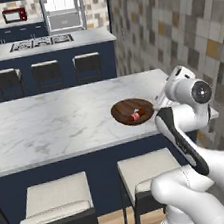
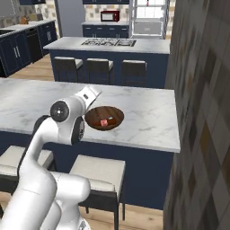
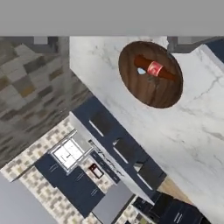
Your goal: Open the fridge, grab two sodas, and place both sodas inside the bowl with ice on the dining counter.
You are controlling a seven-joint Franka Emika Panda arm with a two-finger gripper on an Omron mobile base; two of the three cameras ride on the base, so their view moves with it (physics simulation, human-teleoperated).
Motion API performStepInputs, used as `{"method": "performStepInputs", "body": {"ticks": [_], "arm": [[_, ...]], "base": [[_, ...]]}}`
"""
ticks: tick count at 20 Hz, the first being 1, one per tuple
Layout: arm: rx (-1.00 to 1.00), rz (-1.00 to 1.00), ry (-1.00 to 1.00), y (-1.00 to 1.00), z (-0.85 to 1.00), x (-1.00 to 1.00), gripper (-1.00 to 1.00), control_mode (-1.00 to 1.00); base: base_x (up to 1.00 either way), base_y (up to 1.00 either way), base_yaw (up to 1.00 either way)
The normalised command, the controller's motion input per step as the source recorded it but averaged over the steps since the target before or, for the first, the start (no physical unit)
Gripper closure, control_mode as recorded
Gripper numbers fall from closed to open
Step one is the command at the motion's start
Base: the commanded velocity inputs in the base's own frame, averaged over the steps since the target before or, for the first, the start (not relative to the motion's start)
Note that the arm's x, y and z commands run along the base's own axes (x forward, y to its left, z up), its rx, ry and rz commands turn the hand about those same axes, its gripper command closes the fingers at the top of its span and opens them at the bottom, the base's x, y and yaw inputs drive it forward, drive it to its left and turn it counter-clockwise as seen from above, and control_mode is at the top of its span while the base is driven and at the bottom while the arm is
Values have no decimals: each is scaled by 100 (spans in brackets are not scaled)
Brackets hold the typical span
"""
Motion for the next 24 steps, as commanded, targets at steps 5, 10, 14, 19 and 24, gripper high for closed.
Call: {"method": "performStepInputs", "body": {"ticks": [5,10,14,19,24], "arm": [[44,-30,-16,0,67,-100,-100,-100],[49,-23,0,-1,52,-100,-100,-100],[52,-3,0,-4,1,-100,-100,-100],[42,9,0,1,-31,-93,-100,-100],[7,7,0,48,-30,-37,-100,-100]], "base": [[0,0,0],[0,0,0],[0,0,0],[0,0,0],[0,0,0]]}}
